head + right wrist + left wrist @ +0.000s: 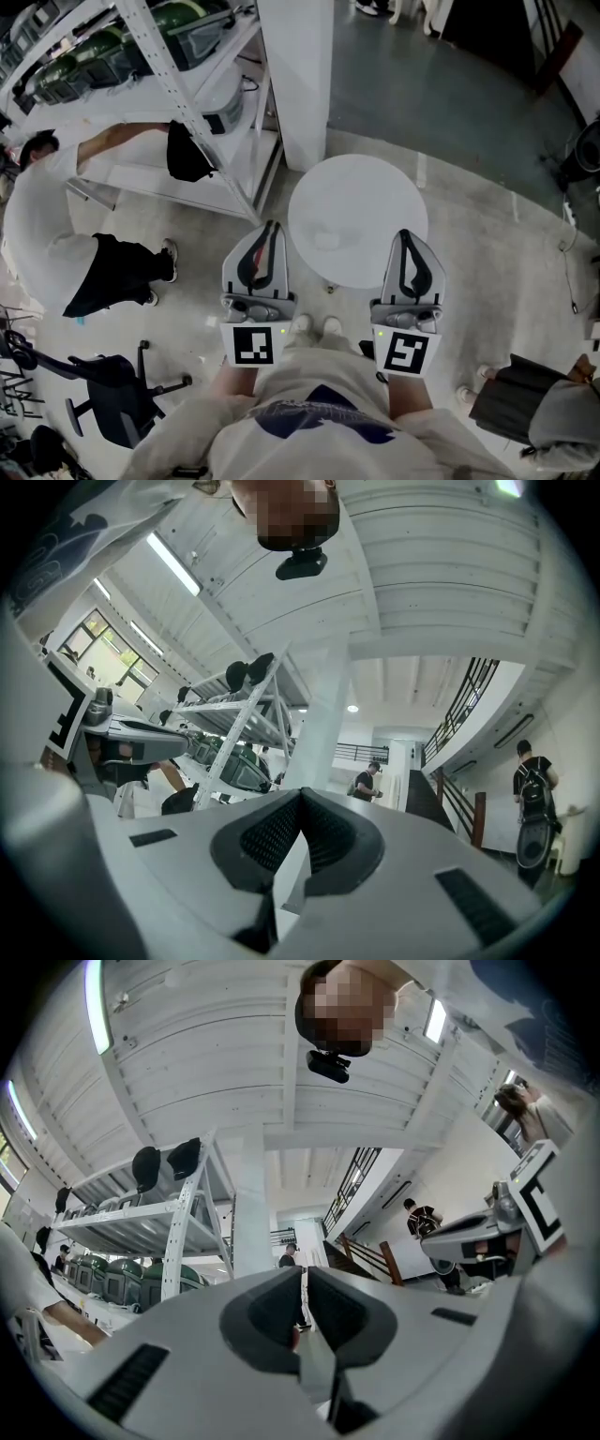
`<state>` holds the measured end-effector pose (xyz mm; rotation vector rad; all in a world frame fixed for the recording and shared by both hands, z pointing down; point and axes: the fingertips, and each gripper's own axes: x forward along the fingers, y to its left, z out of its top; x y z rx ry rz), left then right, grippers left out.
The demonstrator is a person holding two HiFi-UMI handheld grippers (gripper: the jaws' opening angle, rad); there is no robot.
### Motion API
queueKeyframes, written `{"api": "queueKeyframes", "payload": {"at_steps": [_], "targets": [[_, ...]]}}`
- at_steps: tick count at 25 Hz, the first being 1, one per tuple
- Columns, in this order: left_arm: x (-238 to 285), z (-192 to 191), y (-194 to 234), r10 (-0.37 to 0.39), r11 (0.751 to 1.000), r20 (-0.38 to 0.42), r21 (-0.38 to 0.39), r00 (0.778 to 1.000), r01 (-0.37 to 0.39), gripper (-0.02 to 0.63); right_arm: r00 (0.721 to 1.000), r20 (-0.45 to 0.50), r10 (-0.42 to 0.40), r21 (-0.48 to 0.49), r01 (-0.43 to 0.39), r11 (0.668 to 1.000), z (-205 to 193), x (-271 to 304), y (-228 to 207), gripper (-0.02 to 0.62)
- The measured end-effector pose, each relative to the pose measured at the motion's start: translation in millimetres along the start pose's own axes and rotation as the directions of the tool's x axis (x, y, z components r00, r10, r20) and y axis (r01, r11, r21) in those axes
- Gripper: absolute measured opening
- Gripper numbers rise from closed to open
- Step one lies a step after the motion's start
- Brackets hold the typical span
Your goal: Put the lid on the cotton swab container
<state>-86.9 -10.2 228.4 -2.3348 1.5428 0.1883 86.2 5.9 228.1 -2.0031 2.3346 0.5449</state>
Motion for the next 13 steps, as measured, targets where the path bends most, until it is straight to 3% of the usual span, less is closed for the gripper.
{"api": "queueKeyframes", "payload": {"at_steps": [13], "targets": [[-4.5,-2.2,0.8,-0.009,1.000,-0.006,0.005,1.000,0.009,0.018,1.000,0.002,0.010,-0.011,-0.010,1.000,2.9,-4.1,7.2,0.008]]}}
